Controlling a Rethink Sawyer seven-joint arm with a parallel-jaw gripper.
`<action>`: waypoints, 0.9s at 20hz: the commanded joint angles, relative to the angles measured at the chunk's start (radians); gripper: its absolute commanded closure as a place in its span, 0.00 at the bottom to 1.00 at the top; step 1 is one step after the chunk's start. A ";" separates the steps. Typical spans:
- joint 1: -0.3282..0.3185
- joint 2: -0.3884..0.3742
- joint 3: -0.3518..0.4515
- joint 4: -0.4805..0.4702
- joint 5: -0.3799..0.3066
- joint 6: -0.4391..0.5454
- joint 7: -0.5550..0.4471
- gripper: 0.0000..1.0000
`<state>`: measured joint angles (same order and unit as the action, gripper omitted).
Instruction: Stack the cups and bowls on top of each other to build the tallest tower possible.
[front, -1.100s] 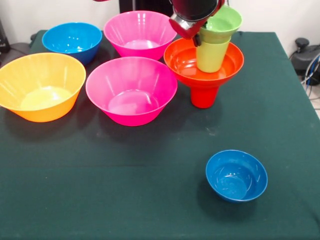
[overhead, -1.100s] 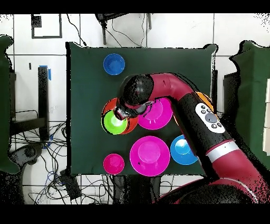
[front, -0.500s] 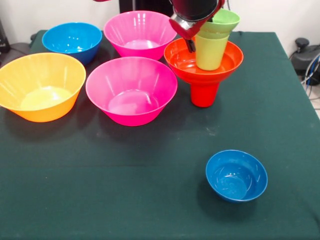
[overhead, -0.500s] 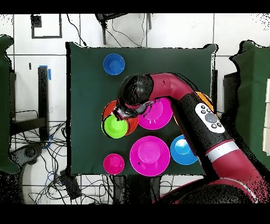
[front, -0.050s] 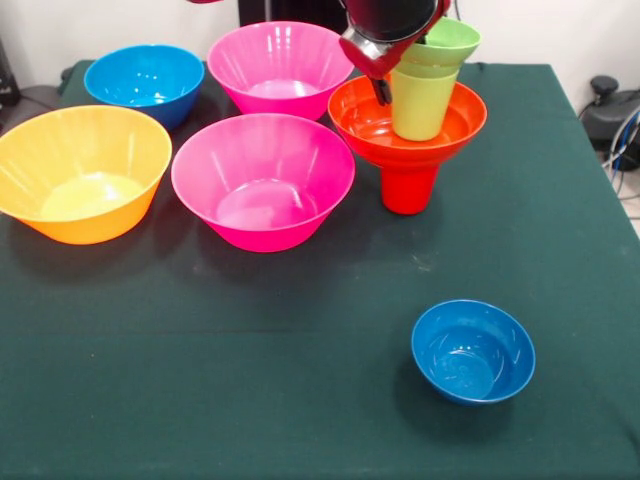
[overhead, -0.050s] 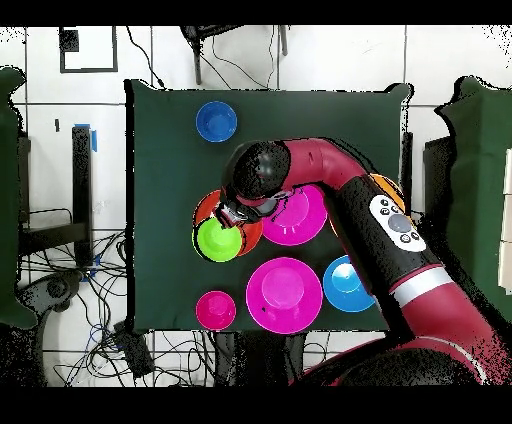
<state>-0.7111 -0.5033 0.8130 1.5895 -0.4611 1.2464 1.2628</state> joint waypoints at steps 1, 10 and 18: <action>0.036 0.007 -0.005 -0.023 -0.047 -0.006 -0.117 0.00; 0.063 -0.025 0.005 -0.086 -0.002 0.119 -0.119 0.00; 0.100 -0.061 0.014 -0.163 0.043 0.246 -0.109 0.00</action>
<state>-0.6592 -0.5348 0.8150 1.5301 -0.4296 1.3511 1.2628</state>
